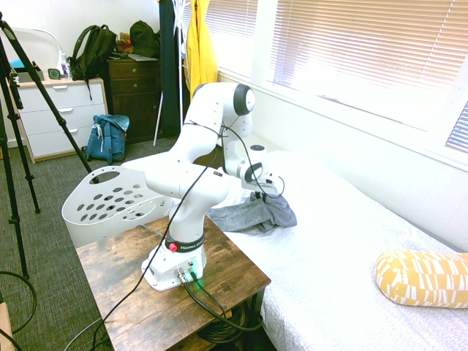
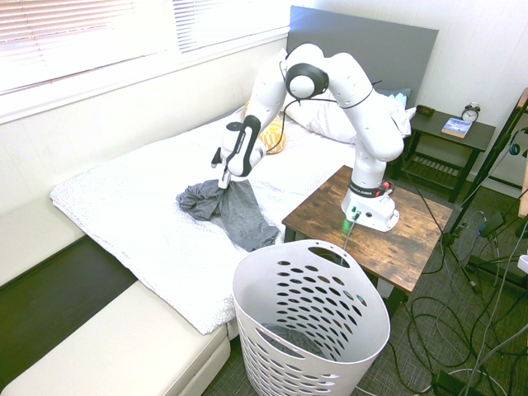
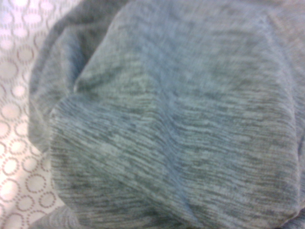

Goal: Put my clothes in the laundry bag

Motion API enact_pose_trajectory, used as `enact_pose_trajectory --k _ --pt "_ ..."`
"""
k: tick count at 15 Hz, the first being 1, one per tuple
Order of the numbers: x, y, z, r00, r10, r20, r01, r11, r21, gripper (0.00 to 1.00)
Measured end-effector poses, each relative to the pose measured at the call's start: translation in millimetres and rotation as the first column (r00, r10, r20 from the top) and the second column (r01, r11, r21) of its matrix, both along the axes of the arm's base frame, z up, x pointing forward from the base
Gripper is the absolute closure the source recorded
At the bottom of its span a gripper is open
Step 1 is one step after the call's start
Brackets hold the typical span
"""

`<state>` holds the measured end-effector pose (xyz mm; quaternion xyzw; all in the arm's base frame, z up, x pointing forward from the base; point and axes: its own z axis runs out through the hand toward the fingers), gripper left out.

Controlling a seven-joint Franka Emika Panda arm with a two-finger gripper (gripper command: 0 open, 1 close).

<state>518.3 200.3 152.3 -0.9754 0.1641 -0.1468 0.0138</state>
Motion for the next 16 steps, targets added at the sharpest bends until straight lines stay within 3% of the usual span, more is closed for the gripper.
enact_pose_trajectory --k 4,10,13,16 --pt "-19 24 112 0.997 0.004 0.076 -0.007 0.999 0.033 1.0" --pt "-57 96 258 0.994 0.033 0.104 -0.037 0.999 0.034 1.0" --pt "-136 162 340 0.988 0.075 0.135 -0.08 0.996 0.033 1.0" --pt "-261 194 426 0.981 0.143 0.134 -0.151 0.987 0.052 1.0"
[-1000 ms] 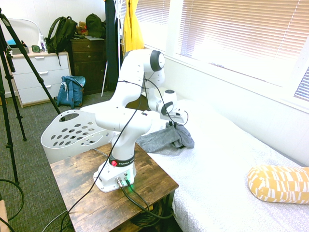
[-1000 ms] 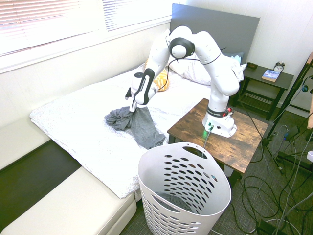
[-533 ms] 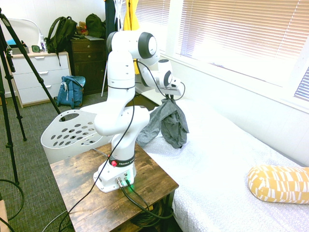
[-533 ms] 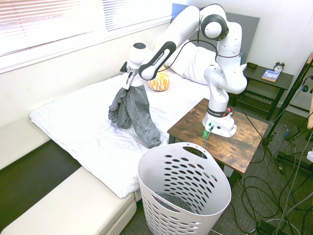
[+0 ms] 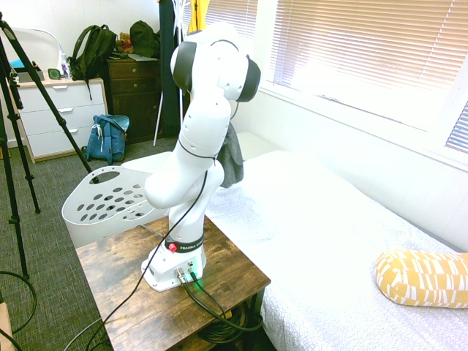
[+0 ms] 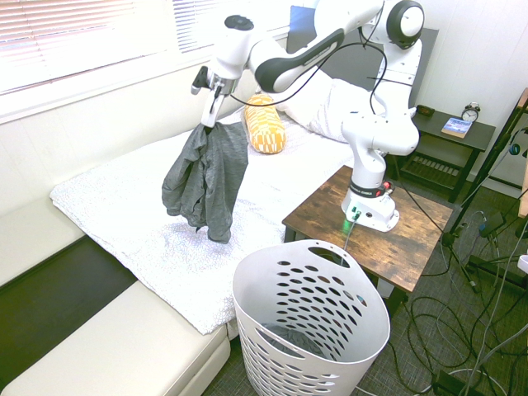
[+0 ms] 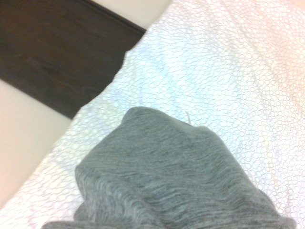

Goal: Put my clothes in the laundry bag

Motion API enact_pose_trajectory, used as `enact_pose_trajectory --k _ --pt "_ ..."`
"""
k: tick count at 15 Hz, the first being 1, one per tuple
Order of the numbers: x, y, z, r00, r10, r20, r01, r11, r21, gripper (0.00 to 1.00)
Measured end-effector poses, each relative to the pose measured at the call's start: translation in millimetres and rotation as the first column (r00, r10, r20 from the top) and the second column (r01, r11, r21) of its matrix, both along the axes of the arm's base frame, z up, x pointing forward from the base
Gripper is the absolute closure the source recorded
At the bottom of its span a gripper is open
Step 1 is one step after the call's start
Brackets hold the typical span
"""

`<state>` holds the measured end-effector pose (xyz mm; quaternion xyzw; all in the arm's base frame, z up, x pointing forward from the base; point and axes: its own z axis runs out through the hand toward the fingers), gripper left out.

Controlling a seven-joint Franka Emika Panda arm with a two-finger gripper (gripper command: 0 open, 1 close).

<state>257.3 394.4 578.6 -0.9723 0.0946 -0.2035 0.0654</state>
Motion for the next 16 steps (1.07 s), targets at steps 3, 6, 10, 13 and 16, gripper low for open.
enact_pose_trajectory --k 3,6,10,13,16 --pt "-161 6 74 0.996 0.091 0.002 -0.091 0.996 -0.008 1.0" --pt "-310 16 68 0.983 0.181 0.007 -0.18 0.982 -0.049 1.0" --pt "-339 65 -38 0.979 0.186 -0.087 -0.197 0.969 -0.148 0.0" --pt "-337 73 -79 0.972 0.19 -0.137 -0.215 0.956 -0.198 0.0" --pt "-341 73 -88 0.97 0.199 -0.136 -0.224 0.952 -0.208 0.0"
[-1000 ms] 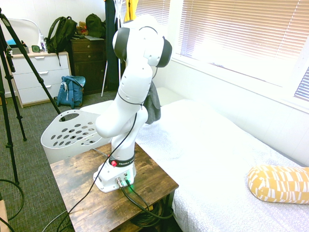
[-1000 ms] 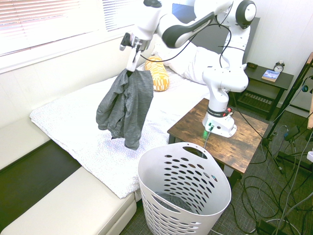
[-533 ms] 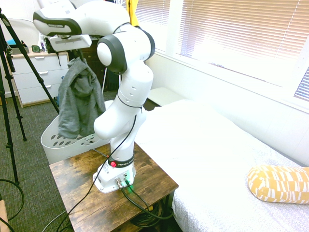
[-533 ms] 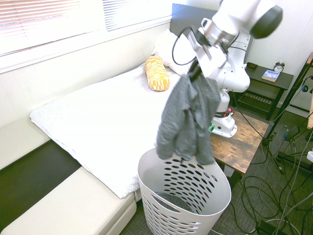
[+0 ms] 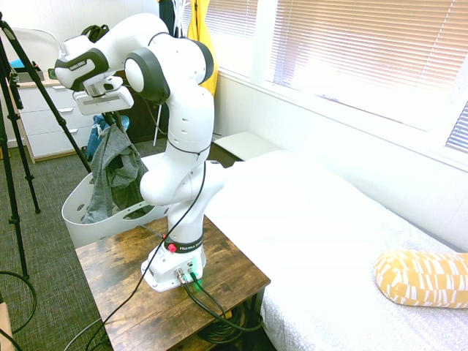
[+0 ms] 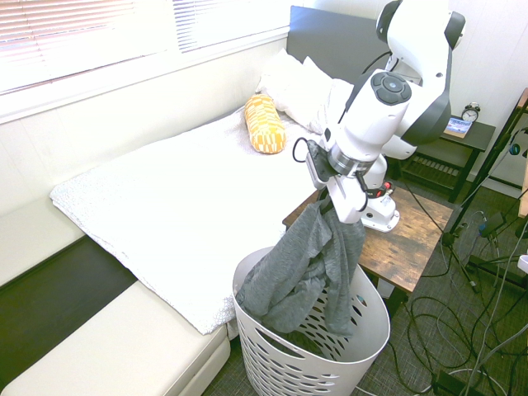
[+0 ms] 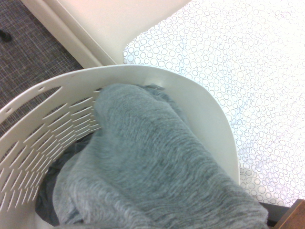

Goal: Put my clothes in the laundry bag

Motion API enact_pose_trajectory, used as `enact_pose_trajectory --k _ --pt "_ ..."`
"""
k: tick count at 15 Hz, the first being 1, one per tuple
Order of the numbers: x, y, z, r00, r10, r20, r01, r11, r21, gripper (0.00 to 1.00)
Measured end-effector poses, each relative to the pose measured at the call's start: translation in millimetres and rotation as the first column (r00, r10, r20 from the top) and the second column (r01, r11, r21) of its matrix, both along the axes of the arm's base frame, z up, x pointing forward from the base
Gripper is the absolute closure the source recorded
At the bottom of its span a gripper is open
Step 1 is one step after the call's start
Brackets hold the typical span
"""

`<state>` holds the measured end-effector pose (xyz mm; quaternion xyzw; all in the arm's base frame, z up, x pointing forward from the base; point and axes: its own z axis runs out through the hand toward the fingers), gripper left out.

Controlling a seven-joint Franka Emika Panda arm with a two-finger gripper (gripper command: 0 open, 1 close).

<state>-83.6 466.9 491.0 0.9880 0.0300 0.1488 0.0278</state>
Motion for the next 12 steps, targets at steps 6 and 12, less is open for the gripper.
enact_pose_trajectory --k 6,12 --pt "26 -2 -16 1.0 -0.025 -0.019 0.024 1.0 -0.012 0.0" --pt "262 -76 -63 0.975 -0.218 -0.032 0.218 0.976 -0.009 0.0"
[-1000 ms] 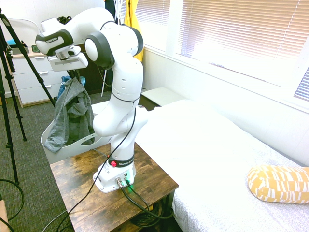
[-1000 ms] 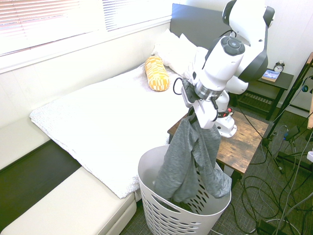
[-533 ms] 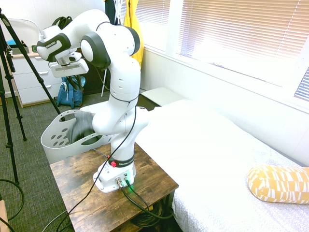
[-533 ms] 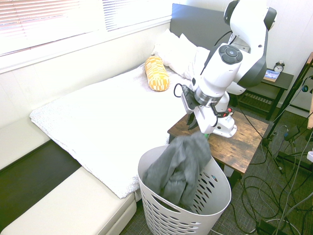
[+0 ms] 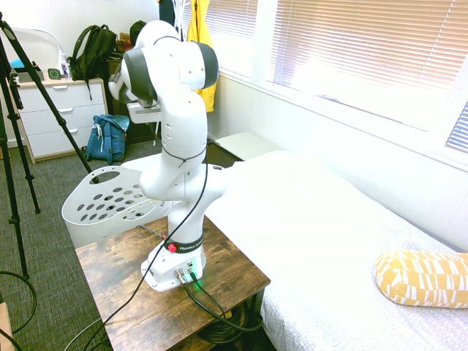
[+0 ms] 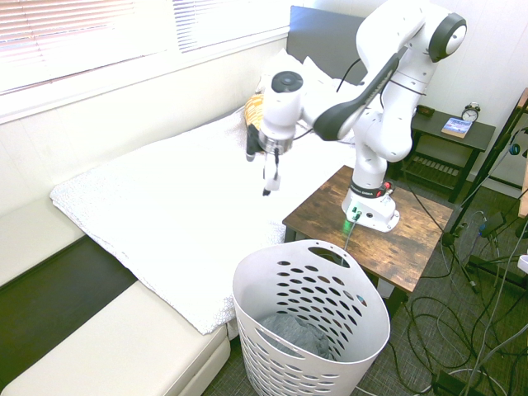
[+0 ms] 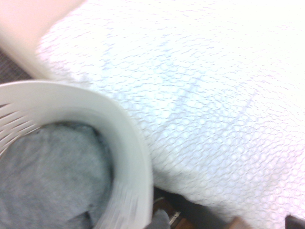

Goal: Put my clothes in the laundry bag

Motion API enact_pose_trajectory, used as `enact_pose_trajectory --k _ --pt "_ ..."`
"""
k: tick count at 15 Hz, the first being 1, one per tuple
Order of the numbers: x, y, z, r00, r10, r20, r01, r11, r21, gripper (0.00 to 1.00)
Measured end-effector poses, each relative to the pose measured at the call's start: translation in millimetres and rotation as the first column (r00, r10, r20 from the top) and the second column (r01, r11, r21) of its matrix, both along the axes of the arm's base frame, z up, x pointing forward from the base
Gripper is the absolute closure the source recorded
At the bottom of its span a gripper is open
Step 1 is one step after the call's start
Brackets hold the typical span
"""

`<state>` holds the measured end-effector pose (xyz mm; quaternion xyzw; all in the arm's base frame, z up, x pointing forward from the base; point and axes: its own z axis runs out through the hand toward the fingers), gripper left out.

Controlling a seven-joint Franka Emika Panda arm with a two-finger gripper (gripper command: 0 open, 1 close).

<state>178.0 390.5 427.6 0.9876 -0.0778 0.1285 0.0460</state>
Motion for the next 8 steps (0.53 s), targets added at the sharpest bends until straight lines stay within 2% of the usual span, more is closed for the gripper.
enact_pose_trajectory --k 2,4,6,8 --pt "94 -75 -7 0.994 -0.107 -0.009 0.107 0.994 -0.001 0.0" --pt "161 -164 1 0.979 -0.206 -0.006 0.206 0.979 0.007 0.0" --pt "200 -244 15 0.958 -0.286 0.005 0.286 0.958 0.017 0.0" --pt "217 -301 18 0.939 -0.345 -0.002 0.345 0.939 0.018 0.0"
